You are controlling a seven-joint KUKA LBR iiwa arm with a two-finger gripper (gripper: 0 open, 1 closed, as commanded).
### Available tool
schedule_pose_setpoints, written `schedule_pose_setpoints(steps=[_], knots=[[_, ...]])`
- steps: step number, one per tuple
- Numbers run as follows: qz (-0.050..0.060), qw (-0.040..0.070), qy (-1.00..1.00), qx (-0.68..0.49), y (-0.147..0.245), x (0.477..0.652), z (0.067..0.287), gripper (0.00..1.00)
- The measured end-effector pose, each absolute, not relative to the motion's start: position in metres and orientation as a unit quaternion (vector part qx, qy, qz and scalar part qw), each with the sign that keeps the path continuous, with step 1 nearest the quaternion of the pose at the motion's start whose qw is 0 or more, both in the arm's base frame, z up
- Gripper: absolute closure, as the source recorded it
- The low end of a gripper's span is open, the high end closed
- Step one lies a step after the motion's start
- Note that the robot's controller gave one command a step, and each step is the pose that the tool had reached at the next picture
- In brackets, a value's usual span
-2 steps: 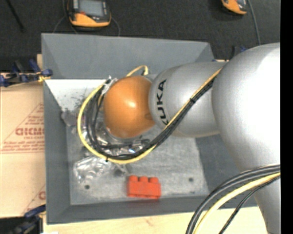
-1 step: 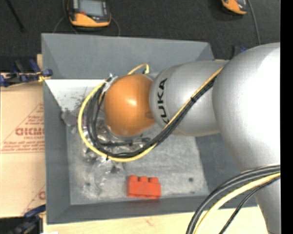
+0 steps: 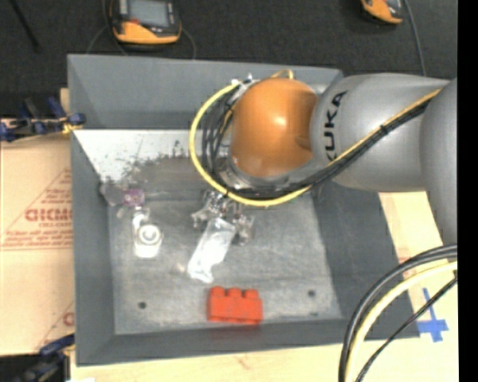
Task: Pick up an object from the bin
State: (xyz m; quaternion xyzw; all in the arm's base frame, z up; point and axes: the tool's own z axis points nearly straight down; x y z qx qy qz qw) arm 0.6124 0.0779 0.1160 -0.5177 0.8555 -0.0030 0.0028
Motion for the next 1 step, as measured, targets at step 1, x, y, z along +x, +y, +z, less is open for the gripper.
schedule_pose_setpoints(steps=[1], knots=[[-0.003, 0.005, 0.855, -0.519, 0.0738, 0.6139, 0.22, 1.0]])
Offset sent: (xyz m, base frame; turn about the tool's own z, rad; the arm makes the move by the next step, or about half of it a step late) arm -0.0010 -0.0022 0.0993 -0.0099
